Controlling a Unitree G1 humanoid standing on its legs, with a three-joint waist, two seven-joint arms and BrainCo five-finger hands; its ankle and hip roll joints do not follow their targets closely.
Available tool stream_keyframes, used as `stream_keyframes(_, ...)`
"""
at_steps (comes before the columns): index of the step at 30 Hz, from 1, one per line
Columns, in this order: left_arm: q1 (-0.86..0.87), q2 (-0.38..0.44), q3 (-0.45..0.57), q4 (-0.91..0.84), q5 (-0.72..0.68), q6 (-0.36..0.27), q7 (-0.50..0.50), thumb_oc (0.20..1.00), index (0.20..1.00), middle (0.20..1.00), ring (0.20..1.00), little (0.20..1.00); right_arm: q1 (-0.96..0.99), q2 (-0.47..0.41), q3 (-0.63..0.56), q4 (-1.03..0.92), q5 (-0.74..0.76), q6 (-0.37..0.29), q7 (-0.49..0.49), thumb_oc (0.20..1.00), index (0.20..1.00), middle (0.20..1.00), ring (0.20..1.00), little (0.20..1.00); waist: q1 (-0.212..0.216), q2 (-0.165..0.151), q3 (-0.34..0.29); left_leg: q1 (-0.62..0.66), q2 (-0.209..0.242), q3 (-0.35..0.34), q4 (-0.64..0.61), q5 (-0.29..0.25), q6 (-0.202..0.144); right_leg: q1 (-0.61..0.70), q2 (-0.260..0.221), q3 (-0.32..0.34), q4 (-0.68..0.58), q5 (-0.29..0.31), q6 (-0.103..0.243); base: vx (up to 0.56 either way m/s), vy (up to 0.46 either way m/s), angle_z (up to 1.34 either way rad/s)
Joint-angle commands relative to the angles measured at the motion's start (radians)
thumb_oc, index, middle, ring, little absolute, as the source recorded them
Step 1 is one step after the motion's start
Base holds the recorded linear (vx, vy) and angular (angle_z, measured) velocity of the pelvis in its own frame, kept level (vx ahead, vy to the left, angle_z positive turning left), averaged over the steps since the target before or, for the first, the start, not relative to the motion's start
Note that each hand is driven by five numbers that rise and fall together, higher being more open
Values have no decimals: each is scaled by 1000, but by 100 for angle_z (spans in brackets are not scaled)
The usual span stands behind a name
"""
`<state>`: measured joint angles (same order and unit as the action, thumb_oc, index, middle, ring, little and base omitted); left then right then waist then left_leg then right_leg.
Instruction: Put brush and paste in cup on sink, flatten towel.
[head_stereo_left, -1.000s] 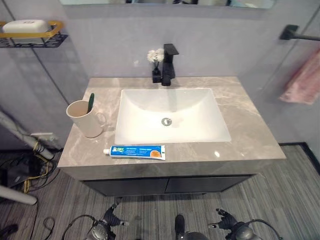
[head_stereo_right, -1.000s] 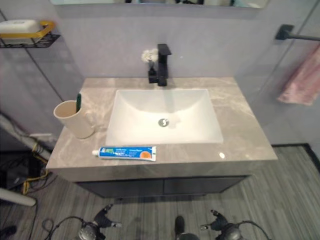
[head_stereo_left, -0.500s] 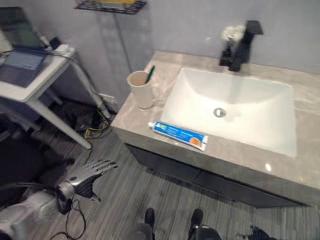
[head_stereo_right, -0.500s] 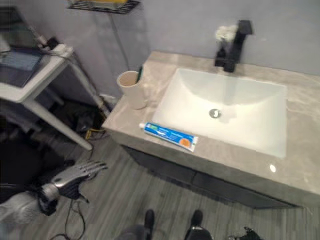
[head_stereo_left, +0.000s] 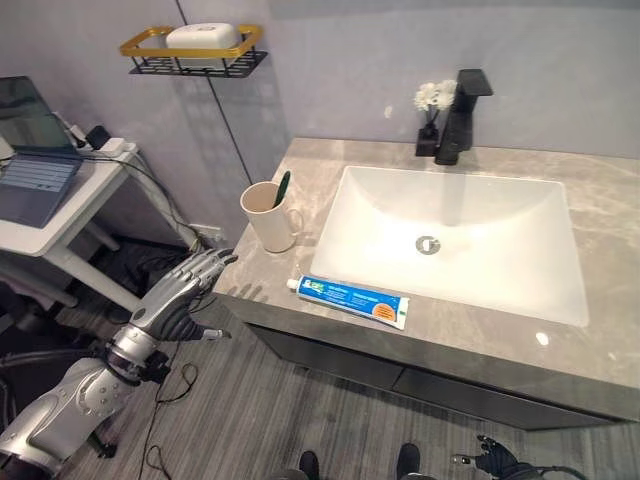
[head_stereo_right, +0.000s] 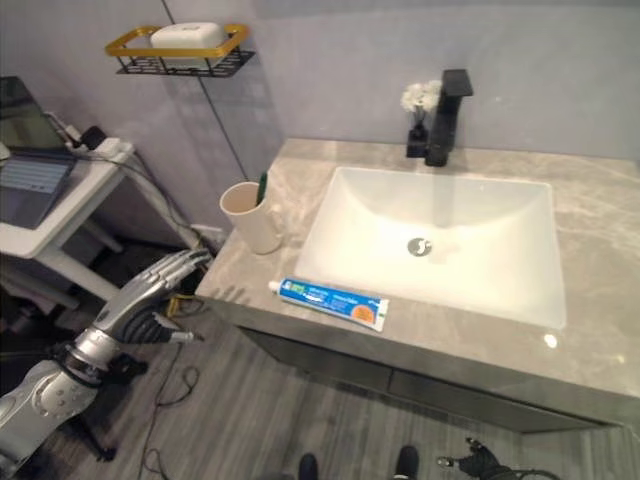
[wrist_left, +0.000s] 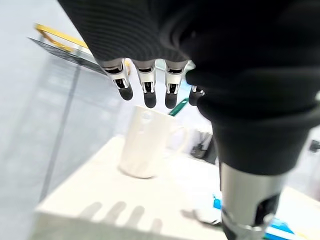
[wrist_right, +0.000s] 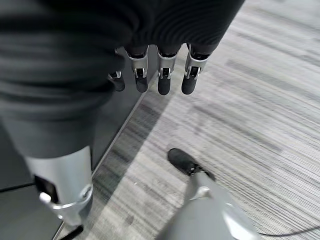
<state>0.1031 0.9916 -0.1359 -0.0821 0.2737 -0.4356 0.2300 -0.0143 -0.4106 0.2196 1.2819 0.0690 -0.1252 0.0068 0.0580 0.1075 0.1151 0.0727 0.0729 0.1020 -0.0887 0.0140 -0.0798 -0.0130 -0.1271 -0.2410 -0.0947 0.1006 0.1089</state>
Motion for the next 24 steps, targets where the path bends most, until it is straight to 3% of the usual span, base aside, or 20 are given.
stream_keyframes(1, -98, -21, -17, 18, -56, -13, 33, 1000, 1000, 1000, 1000, 1000, -12, 12, 51, 30, 27, 4, 6, 1000, 1000, 1000, 1000, 1000, -33, -36, 8, -44, 27, -7, 1, 40, -43, 26, -56, 61, 50, -27, 55, 21, -23, -31)
stream_keyframes(11, -171, -120, -143, 113, -16, 9, -22, 1000, 1000, 1000, 1000, 1000, 56, 52, 3, 84, 28, 18, 9, 1000, 1000, 1000, 1000, 1000, -97, -60, 13, -34, 45, 62, 1, 21, -44, -8, -32, 144, 15, -5, 59, 21, -15, -28)
stream_keyframes(24, -216, -186, -129, 201, -32, 34, -5, 1000, 1000, 1000, 1000, 1000, 54, 77, 0, 53, 84, 5, 7, 1000, 1000, 1000, 1000, 1000, -121, -73, 13, -27, 60, 104, 1, 16, -48, -35, -14, 198, 7, 5, 60, 21, -13, -15)
